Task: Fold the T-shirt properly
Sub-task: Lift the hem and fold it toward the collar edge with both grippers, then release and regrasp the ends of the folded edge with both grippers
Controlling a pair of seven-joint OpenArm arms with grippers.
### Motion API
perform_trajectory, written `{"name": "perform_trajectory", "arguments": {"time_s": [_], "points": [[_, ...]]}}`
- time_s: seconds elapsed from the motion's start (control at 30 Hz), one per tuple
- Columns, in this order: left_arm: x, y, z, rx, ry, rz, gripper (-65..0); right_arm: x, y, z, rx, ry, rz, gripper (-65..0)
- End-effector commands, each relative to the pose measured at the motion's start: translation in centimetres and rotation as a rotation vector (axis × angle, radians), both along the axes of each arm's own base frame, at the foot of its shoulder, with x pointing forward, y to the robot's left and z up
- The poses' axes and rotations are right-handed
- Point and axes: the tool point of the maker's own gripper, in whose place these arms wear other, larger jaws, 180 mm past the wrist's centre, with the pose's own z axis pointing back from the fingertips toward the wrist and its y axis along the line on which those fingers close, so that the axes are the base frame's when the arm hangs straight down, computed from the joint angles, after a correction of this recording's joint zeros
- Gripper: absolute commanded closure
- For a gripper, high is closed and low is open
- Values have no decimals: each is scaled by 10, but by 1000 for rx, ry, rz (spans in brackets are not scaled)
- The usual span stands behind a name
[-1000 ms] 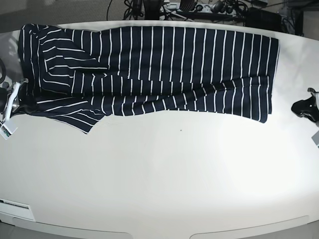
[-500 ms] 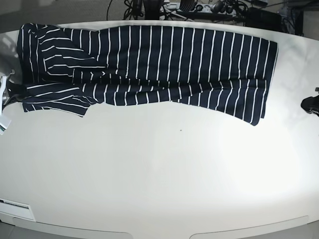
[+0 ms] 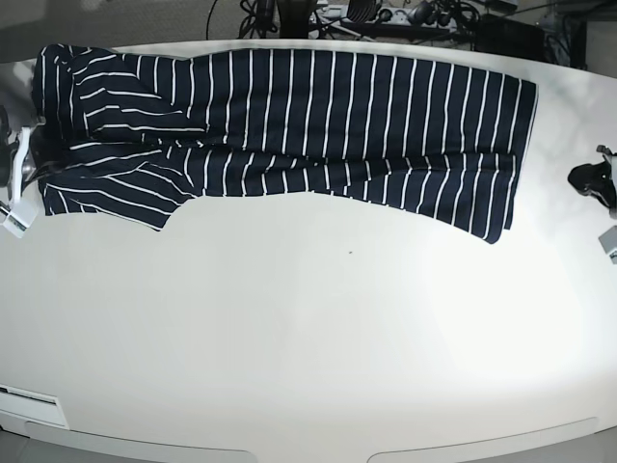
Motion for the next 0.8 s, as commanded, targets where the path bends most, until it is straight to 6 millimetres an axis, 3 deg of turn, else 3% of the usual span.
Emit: {"name": "perform_trajectory", "arguments": {"time_s": [0.0, 0.2, 0.43, 0.77], "points": [[2, 7, 12, 27, -15, -10, 0, 7, -4, 12, -6, -36, 2, 0], [-16, 7, -4, 26, 55, -11, 0, 1, -8, 5, -33, -16, 0, 0], [-24, 6, -10, 23, 82, -11, 0, 7, -7, 6, -27, -47, -15, 0], [-24, 6, -11, 23, 85, -11, 0, 9, -14, -25, -130, -79, -58, 0]]}}
